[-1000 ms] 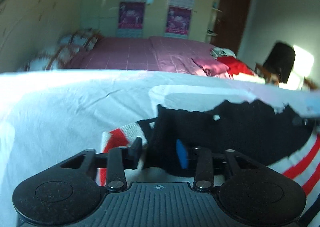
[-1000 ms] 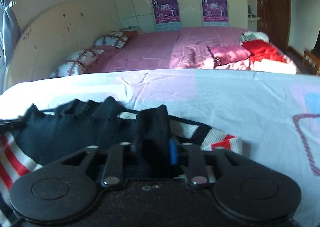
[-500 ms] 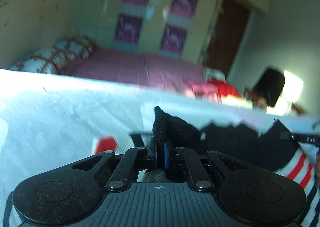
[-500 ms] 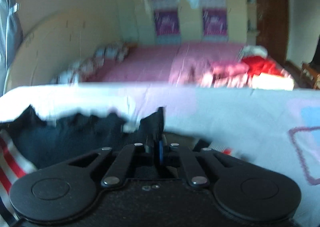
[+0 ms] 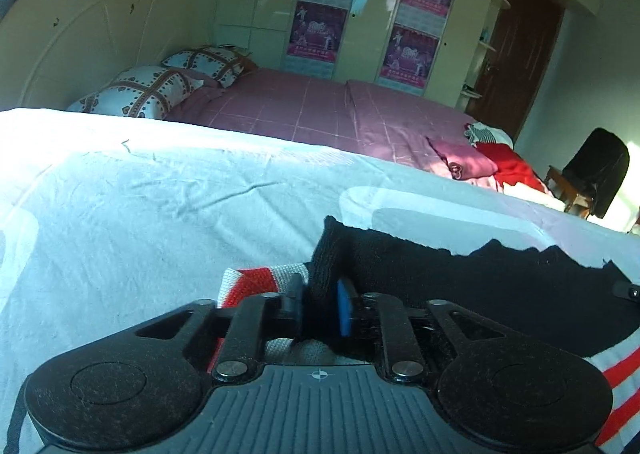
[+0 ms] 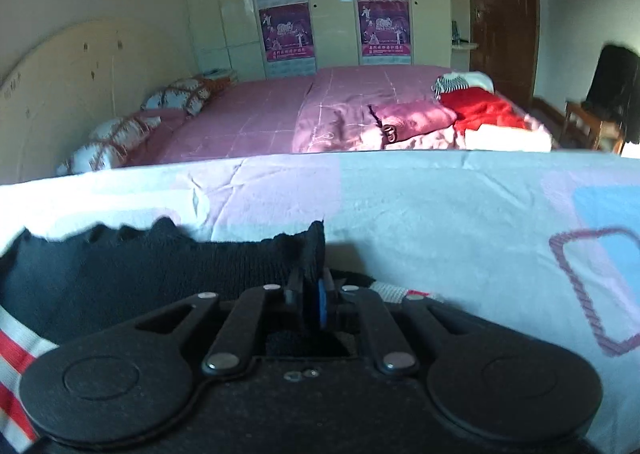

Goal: Fold small clothes

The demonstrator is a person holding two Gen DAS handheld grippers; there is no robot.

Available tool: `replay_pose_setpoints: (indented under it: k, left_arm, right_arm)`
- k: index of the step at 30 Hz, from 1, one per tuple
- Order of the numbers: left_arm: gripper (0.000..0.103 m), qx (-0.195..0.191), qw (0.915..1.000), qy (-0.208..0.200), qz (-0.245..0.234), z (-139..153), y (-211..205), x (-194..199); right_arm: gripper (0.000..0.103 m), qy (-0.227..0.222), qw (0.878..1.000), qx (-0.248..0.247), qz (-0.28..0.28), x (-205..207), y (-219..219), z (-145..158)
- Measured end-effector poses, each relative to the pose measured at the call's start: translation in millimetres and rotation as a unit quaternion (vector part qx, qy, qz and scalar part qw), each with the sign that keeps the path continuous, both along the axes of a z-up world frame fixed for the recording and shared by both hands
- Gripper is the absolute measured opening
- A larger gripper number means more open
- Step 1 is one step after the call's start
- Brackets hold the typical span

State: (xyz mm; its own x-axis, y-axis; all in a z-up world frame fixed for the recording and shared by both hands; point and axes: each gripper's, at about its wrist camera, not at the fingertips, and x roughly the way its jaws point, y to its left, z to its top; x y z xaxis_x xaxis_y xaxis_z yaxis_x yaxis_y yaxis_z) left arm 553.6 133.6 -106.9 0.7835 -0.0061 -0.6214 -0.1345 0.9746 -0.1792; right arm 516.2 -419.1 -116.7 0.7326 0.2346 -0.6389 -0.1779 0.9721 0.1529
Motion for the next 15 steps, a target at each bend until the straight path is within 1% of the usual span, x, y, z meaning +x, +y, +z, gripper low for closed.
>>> replay_pose_setpoints:
  k: [1,2,3,4,5,6,7,8,9,10,11,13,15]
  left_arm:
    - [0.042,-0.013,0.9999,-0.004,0.004,1.3,4.8,-3.2]
    - [0.047,-0.025,0.9995,-0.011,0.013,4.2,9.8,-8.7]
    - [0.048,-0.033,0.9989,-0.026,0.022,10.0,13.8,-15.7]
    - [0.049,-0.035,0.9979,-0.046,0.030,17.9,15.1,-24.8]
    - [0.050,-0.026,0.9972,-0.060,0.036,24.3,11.6,-31.9]
    - [0.050,-0.016,0.9967,-0.074,0.028,31.8,1.4,-35.9]
    - [0.050,-0.012,0.9962,-0.086,-0.005,38.0,-12.8,-36.8]
    - [0.050,-0.004,0.9950,-0.090,-0.043,42.2,-31.3,-33.9]
    - [0.051,0.009,0.9934,-0.083,-0.079,44.2,-52.6,-28.2]
    - [0.051,0.026,0.9909,-0.068,-0.113,43.1,-73.8,-20.7]
    - [0.051,0.043,0.9883,-0.049,-0.138,38.5,-91.6,-13.7]
    - [0.051,0.060,0.9878,-0.009,-0.144,24.8,-109.8,-4.7]
    - [0.051,0.071,0.9881,0.011,-0.136,11.2,-110.8,-4.6]
  right_arm:
    - [0.017,-0.002,1.000,0.018,-0.003,-2.7,-5.4,3.0]
    - [0.028,-0.017,1.000,0.024,-0.010,-9.6,-5.4,8.7]
    - [0.042,-0.041,0.999,0.023,-0.019,-17.5,-6.5,15.4]
    - [0.050,-0.071,0.997,0.021,-0.022,-29.1,-6.2,23.4]
    - [0.054,-0.084,0.996,0.025,-0.016,-34.7,-4.4,28.0]
    - [0.050,-0.086,0.996,0.035,0.000,-37.8,-0.4,32.3]
    - [0.047,-0.071,0.996,0.048,0.039,-37.4,11.3,35.1]
    - [0.039,-0.060,0.995,0.045,0.071,-36.0,26.4,34.9]
    - [0.031,-0.052,0.993,0.031,0.101,-35.8,44.8,34.1]
    - [0.025,-0.045,0.991,0.007,0.129,-35.7,66.1,31.9]
    - [0.015,-0.039,0.988,-0.025,0.149,-35.9,87.9,28.1]
    - [0.014,-0.019,0.984,-0.071,0.165,-33.3,113.6,17.6]
    - [0.017,-0.013,0.979,-0.115,0.169,-32.9,121.5,7.7]
